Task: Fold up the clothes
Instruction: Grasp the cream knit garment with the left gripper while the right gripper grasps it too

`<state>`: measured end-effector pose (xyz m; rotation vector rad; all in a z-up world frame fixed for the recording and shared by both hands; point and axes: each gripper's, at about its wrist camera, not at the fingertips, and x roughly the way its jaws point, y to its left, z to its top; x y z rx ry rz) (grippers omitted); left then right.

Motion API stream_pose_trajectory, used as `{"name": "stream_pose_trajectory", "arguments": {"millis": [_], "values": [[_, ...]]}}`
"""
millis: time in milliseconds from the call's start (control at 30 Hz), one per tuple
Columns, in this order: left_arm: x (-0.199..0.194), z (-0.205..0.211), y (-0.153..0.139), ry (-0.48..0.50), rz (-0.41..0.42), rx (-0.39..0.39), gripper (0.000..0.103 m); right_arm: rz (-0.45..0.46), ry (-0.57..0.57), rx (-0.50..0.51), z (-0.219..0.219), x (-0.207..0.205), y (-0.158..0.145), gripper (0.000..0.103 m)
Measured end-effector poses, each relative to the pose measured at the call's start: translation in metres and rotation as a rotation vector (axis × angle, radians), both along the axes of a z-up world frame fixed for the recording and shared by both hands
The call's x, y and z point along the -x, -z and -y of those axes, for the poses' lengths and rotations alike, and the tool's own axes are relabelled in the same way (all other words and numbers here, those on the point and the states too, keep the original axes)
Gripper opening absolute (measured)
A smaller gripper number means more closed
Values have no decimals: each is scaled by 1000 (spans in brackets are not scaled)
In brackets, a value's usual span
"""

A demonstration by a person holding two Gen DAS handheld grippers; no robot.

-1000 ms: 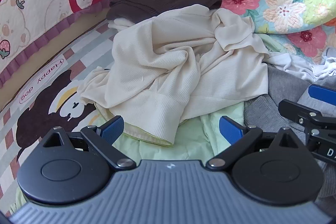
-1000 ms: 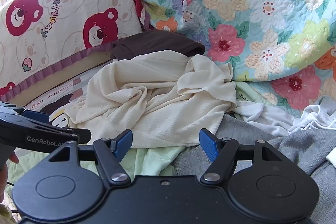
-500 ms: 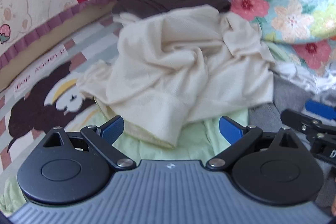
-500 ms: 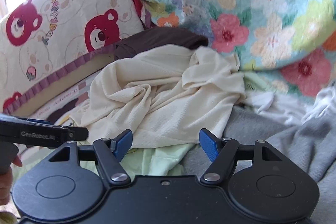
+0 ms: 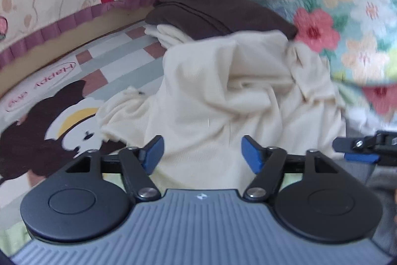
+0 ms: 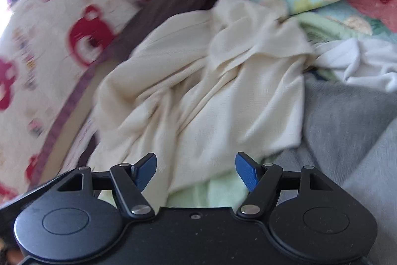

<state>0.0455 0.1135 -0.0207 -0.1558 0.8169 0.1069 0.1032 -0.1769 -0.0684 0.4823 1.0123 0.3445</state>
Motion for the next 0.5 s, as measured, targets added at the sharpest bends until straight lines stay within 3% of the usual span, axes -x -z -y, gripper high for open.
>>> {"name": "stream_pose_trajectory", "arguments": {"millis": [167,267,367,400,467,500], "values": [[-49,-11,12,-21,20,-51,83,5,120,65,4,-34,15,75],[-81,-7,25,37,-35,-80,81,-28,109,-9,10,-36,28,75],[-99,-8,32,54,-27,-46,79,-57,47,-117,7,-22,40,66],[-103,-9,35,44,-17,-50,76,-65,18,-135,3,-17,44,62],[-111,-12,41,18,-4,-63,49,-78,-26,-161,-6,-11,52,47],[-116,-15,44,9,-2,-64,42,-86,-41,-167,-11,-11,57,42]]}}
